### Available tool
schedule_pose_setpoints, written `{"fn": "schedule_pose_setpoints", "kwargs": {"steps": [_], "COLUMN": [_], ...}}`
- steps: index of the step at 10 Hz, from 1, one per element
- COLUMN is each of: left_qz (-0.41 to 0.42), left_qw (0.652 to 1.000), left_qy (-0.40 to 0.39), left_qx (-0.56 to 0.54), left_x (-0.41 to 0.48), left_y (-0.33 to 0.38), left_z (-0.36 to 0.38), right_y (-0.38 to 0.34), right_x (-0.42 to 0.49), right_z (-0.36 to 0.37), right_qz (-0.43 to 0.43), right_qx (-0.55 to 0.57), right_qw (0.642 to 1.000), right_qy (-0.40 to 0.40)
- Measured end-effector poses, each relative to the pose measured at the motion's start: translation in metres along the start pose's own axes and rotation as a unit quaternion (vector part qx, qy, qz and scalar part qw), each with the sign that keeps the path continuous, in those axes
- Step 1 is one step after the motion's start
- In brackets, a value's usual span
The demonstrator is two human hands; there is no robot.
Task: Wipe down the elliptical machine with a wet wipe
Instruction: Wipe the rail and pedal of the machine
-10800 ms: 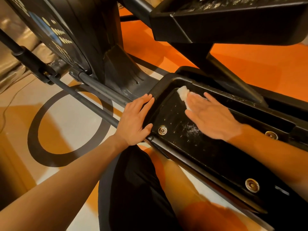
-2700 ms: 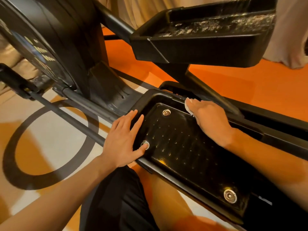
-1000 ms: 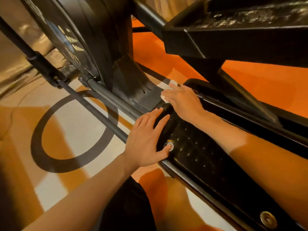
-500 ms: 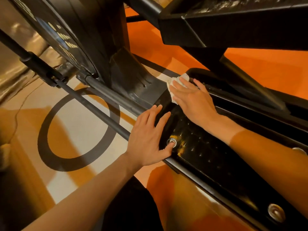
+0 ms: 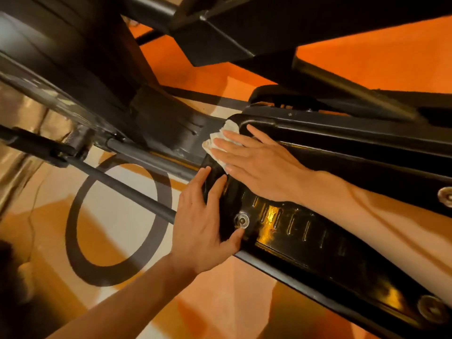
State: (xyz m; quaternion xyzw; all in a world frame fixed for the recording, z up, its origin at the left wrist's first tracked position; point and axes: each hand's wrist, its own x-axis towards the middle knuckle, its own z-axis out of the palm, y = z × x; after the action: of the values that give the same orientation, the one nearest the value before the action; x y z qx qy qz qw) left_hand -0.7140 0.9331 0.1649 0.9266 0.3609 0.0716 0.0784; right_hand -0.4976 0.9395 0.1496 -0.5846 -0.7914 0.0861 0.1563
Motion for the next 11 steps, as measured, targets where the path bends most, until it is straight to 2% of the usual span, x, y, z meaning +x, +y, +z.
{"fn": "schedule_pose_setpoints", "kwargs": {"steps": [1,2,3,4,5,6,7,8,9,11], "left_qz": [-0.003,0.014,0.054,0.099,0.125,0.113,0.071,0.059,0.061,0.046], "left_qw": [0.998,0.996,0.997,0.991,0.988,0.992,0.996,0.997,0.997,0.993], "left_qy": [0.021,0.015,-0.036,-0.080,-0.086,-0.060,-0.046,-0.046,-0.050,-0.088], "left_qx": [-0.050,-0.084,-0.050,-0.047,-0.033,-0.005,-0.011,0.001,0.024,0.057], "left_x": [-0.002,-0.005,-0.002,-0.001,-0.006,-0.011,-0.027,-0.047,-0.049,-0.015], "left_y": [0.000,-0.006,-0.024,-0.037,-0.043,-0.043,-0.039,-0.038,-0.034,-0.031], "left_z": [-0.004,-0.015,-0.024,-0.025,-0.018,-0.013,-0.011,-0.015,-0.020,-0.025], "right_y": [-0.019,-0.036,-0.053,-0.067,-0.095,-0.117,-0.145,-0.158,-0.153,-0.133], "right_x": [-0.006,-0.012,-0.015,-0.031,-0.065,-0.092,-0.124,-0.133,-0.123,-0.115], "right_z": [-0.005,-0.005,0.022,0.038,0.012,0.001,-0.015,-0.015,-0.017,-0.016], "right_qz": [0.040,0.036,0.025,0.062,0.144,0.217,0.284,0.299,0.325,0.308], "right_qx": [0.121,0.176,0.137,0.104,0.165,0.113,0.017,-0.067,-0.055,-0.079], "right_qw": [0.992,0.983,0.989,0.990,0.975,0.969,0.953,0.940,0.930,0.936], "right_qy": [-0.021,-0.036,-0.050,-0.067,-0.041,-0.041,-0.108,-0.147,-0.162,-0.151]}}
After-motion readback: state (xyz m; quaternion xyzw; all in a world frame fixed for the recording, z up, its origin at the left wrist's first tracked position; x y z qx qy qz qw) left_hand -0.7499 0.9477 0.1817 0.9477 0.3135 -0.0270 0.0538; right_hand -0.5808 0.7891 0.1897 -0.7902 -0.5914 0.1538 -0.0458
